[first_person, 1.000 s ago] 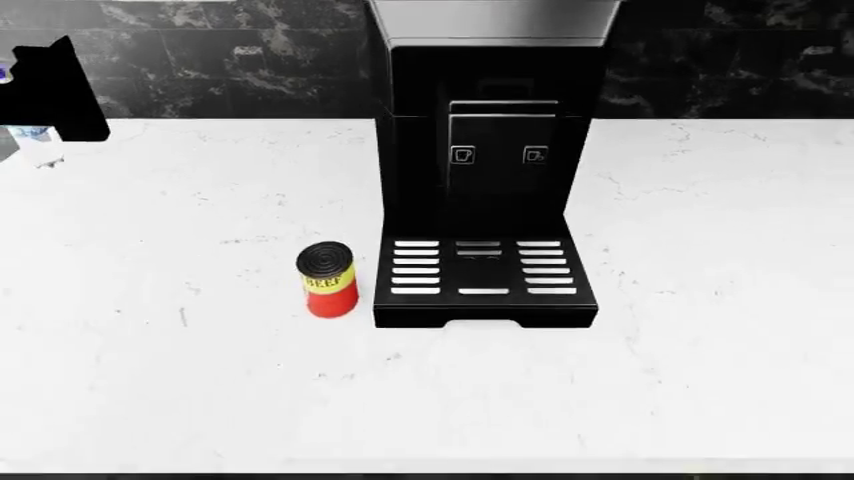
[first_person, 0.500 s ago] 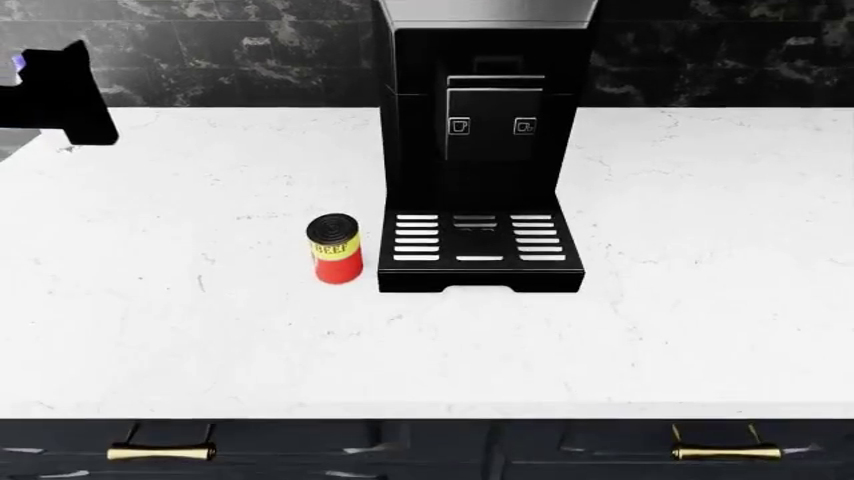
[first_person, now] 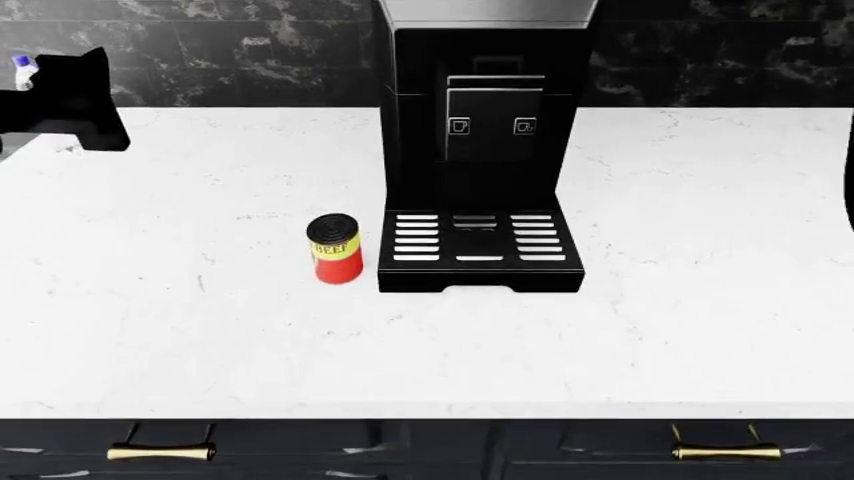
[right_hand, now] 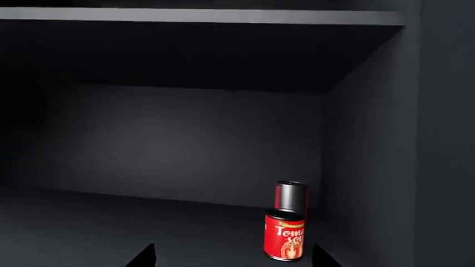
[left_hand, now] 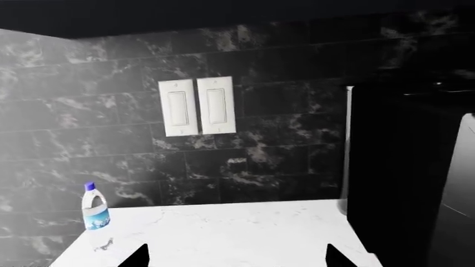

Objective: Pick the cans from the counter and place them in their designated side in the cabinet.

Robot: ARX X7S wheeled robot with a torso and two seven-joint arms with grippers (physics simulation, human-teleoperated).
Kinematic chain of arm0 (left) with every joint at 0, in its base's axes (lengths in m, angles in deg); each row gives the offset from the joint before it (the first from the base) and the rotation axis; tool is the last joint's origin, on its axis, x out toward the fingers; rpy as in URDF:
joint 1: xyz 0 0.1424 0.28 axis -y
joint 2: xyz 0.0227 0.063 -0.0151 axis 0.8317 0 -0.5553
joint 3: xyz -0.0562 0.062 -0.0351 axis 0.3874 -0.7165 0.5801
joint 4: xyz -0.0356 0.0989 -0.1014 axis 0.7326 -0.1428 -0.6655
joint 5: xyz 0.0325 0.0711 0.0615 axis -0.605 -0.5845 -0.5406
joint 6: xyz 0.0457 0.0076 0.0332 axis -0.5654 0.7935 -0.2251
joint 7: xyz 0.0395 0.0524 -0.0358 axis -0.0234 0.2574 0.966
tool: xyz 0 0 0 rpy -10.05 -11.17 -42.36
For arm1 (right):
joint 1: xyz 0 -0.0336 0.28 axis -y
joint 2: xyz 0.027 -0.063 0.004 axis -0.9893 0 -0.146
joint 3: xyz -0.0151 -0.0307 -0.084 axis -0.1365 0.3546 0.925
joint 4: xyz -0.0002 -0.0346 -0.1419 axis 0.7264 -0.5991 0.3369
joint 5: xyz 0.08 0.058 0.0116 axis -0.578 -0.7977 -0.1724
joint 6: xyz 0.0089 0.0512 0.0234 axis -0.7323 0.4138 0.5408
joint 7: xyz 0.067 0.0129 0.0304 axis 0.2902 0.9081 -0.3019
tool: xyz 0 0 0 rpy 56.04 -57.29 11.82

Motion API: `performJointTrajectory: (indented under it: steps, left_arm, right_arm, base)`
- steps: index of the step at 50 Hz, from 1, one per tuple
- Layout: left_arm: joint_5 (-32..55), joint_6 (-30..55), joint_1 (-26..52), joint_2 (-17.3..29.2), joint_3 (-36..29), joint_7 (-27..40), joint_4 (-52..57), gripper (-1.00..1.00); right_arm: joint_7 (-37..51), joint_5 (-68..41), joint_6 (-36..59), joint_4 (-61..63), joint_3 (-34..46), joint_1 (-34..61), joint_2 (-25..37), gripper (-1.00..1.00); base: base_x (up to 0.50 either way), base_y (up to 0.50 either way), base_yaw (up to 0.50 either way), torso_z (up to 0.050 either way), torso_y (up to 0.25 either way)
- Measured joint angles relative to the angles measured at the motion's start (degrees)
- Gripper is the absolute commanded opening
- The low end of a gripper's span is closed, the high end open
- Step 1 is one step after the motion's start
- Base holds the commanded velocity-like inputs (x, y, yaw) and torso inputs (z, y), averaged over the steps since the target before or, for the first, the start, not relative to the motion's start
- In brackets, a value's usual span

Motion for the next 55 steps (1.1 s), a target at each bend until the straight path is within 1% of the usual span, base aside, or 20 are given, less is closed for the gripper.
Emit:
performJointTrajectory:
  steps: [8,17,30,41,44,55]
  left_arm:
    - [1.16,0.10,0.06,-0.04,0.31,-0.08,-0.47,1.00]
    - [2.17,-0.55,-0.12,0.02,0.53,-0.57,-0.83,1.00]
    - [1.00,-5.67,-1.93,-0.43,1.35,-1.49,-0.14,1.00]
    - [-0.06,-10.59,-3.57,-1.00,2.12,-3.35,0.31,1.00]
    - [-0.30,-11.82,-3.97,-1.22,2.39,-3.81,0.39,1.00]
    - [-1.33,-16.63,-5.47,-2.35,3.56,-5.53,0.65,1.00]
  right_arm:
    - [-0.29,-2.48,5.77,15.03,0.04,-7.15,0.67,1.00]
    - [0.30,-4.86,11.66,29.25,-0.24,-14.40,1.50,1.00]
    - [1.70,-7.66,21.80,51.10,-0.75,-26.39,3.45,1.00]
    - [3.54,-10.96,32.21,71.41,-3.87,-36.32,4.84,1.00]
    - [6.63,-15.15,34.18,76.05,-5.06,-39.08,5.76,1.00]
    - [24.33,-38.78,37.71,87.55,-10.48,-48.23,9.67,1.00]
  base:
    - [0.00,0.00,0.00,0.000,0.000]
    - [0.00,0.00,0.00,0.000,0.000]
    - [0.00,0.00,0.00,0.000,0.000]
    - [0.00,0.00,0.00,0.000,0.000]
    - [0.00,0.00,0.00,0.000,0.000]
    - [0.00,0.00,0.00,0.000,0.000]
